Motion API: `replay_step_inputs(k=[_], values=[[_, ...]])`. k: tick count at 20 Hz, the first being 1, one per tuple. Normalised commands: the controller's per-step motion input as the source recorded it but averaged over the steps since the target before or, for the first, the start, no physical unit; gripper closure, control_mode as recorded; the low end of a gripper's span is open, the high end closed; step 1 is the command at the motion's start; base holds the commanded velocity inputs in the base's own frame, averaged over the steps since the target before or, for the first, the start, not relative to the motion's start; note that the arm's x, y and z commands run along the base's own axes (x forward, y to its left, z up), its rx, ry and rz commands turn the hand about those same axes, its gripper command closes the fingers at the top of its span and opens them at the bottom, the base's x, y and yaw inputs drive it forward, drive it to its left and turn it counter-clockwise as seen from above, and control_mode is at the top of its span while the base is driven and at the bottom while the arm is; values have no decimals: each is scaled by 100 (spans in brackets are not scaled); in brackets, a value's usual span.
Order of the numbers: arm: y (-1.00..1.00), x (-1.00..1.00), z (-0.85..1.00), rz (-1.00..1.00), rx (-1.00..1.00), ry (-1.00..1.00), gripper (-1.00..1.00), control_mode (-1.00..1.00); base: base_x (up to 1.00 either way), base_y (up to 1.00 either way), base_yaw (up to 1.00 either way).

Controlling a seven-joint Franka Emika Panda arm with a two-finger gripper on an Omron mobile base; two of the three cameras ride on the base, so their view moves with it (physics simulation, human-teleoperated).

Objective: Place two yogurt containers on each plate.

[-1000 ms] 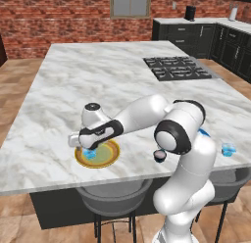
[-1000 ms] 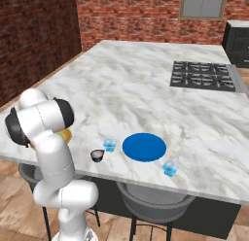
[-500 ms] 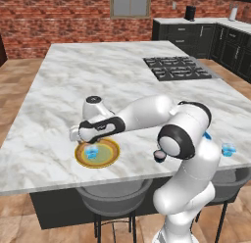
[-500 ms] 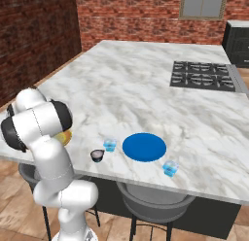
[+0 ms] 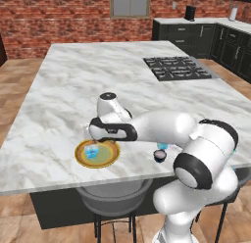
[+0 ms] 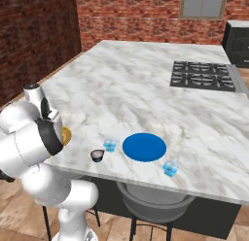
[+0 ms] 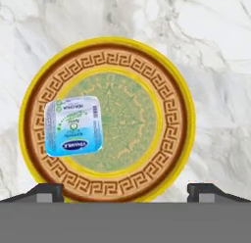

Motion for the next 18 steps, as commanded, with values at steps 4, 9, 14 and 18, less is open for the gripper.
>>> replay_step_inputs(k=[4, 9, 14, 18], values=[[-80, -69, 17, -5, 0, 0, -100, -100, 0, 0, 0], [-95, -64, 14, 0, 0, 1, -100, -100, 0, 0, 0], [-93, -37, 26, -2, 0, 19, -100, -100, 0, 0, 0], [-89, -26, 16, 0, 0, 24, -100, -100, 0, 0, 0]])
